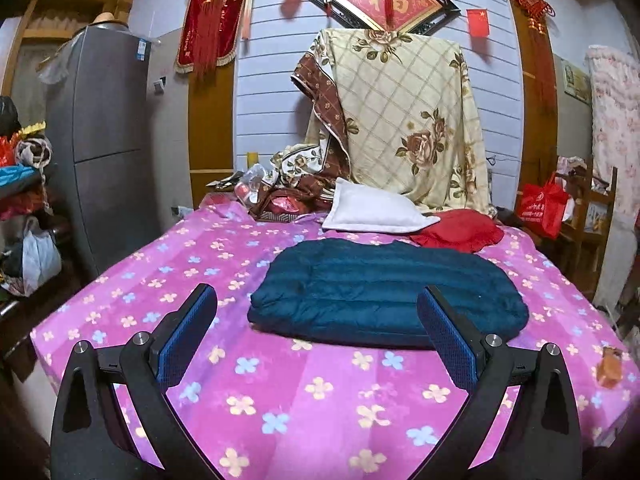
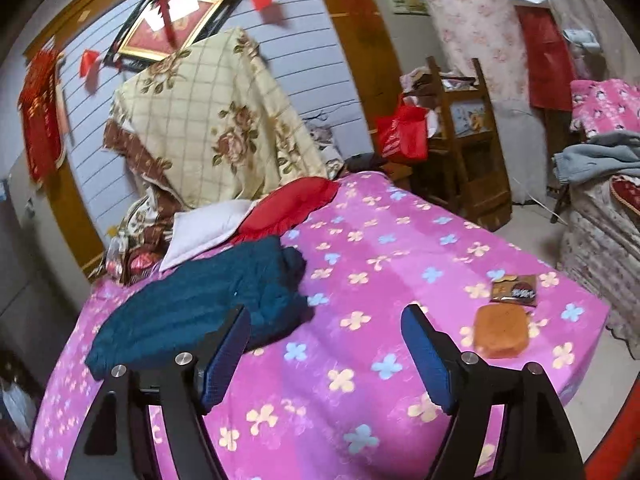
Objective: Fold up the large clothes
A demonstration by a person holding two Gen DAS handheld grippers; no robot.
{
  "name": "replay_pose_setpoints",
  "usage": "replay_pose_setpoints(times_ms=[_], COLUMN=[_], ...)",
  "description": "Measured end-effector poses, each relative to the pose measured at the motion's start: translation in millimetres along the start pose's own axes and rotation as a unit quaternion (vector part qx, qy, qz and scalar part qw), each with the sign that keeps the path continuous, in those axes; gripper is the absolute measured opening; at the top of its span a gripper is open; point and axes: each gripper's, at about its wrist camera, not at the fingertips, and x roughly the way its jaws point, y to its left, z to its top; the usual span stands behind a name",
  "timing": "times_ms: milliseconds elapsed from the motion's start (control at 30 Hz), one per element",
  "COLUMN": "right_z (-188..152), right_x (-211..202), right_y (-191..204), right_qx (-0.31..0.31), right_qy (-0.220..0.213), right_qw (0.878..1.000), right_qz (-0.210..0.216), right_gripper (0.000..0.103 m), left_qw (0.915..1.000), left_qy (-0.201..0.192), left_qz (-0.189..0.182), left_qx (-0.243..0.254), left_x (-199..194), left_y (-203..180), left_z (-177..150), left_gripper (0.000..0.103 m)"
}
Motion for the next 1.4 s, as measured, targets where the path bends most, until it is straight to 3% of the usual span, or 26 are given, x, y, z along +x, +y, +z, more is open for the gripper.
replay_pose_setpoints(times_ms=[200, 333, 533, 733, 900, 1067, 1267, 1400], right_z=[-26, -47, -51, -72, -75, -73, -71, -72], right_x=[12, 29, 21, 41, 24, 11, 8, 11], right_y=[19, 23, 26, 47, 67, 74, 74, 70], right_qx=[-0.046, -0.032, -0.017, -0.040, -0.076, -0.087, -0.086, -0.081], right_qy=[0.019, 0.056, 0.039, 0.094, 0.077, 0.055, 0.050, 0.055], right_qw=[0.999, 0.998, 0.999, 0.994, 0.993, 0.994, 0.994, 0.994], right_qz=[-0.005, 0.011, 0.034, 0.045, 0.041, 0.037, 0.038, 0.038], right_gripper=[0.075, 0.075, 0.075, 0.075, 0.075, 0.075, 0.075, 0.075], left_qw=[0.9993, 0.9987, 0.9994, 0.9986, 0.9983, 0.9985, 0.9988, 0.9989], left_qy=[-0.028, -0.035, -0.031, -0.042, -0.046, -0.015, -0.023, -0.011], left_qz=[0.021, 0.026, 0.007, -0.003, -0.020, -0.042, -0.027, -0.036], left_qx=[0.012, 0.026, 0.017, 0.031, 0.028, 0.031, 0.033, 0.029], left_x=[-13, -16, -17, -22, -33, -34, -37, -34], left_y=[-10, -13, -15, -23, -22, -23, -26, -26], left_z=[-6, -6, -11, -17, -15, -14, -16, -16], left_gripper=[0.101, 0.102, 0.102, 0.102, 0.102, 0.102, 0.102, 0.102])
